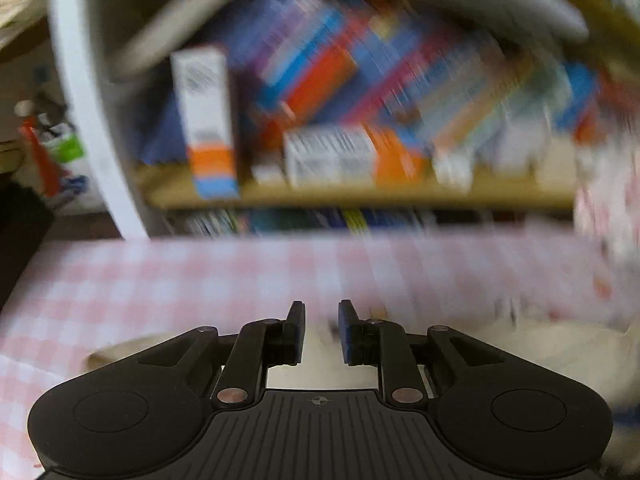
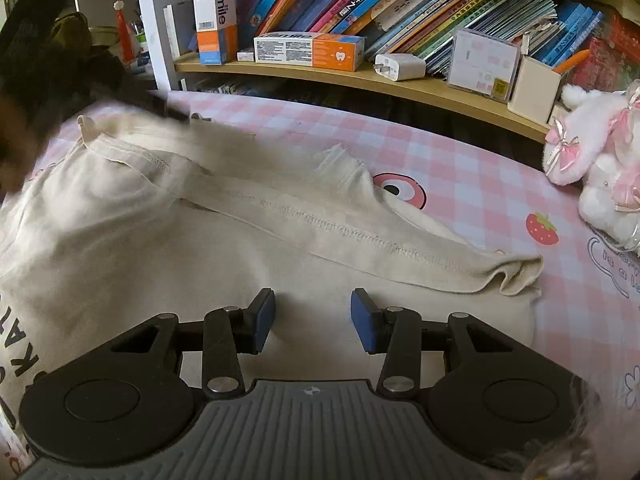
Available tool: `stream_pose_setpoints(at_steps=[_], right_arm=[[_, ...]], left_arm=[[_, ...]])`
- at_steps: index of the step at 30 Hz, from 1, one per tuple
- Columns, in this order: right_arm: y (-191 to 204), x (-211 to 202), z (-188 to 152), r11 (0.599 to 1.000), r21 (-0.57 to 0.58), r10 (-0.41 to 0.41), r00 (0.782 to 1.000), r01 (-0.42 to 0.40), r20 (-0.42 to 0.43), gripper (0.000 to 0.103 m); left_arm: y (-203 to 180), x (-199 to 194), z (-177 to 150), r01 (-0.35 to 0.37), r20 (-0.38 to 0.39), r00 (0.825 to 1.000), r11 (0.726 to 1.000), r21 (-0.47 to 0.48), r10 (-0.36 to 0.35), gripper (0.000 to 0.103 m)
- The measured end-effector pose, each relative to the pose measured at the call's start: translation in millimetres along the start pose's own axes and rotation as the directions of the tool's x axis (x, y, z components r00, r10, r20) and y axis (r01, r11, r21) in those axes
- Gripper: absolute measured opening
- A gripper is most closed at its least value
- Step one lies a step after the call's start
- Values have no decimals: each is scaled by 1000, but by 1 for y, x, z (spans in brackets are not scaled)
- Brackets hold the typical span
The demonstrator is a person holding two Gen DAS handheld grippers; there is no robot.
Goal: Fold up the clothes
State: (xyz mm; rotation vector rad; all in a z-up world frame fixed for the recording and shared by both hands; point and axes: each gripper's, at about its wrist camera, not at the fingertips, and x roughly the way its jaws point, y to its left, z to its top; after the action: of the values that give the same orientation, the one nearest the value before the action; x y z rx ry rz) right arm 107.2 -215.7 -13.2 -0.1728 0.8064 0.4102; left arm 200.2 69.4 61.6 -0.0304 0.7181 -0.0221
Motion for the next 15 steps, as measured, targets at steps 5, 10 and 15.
stream_pose_setpoints(at_steps=[5,10,15], right_arm=[[-1,-1,-1,1000,2,5,1000,-5,7,41],[-2,-1,-2,1000,-1,11,1000,-11,11,42],[-3,-2,-3,1000,-3,15,1000,-15,14,42]], left_arm=[[14,-18,-15,44,-33,999,999,5,-44,20],[-4,-23,-51,137,-165,979,987,89,-121,20],[-19,-12,-71,119,-243,966,983,141,-83,15]])
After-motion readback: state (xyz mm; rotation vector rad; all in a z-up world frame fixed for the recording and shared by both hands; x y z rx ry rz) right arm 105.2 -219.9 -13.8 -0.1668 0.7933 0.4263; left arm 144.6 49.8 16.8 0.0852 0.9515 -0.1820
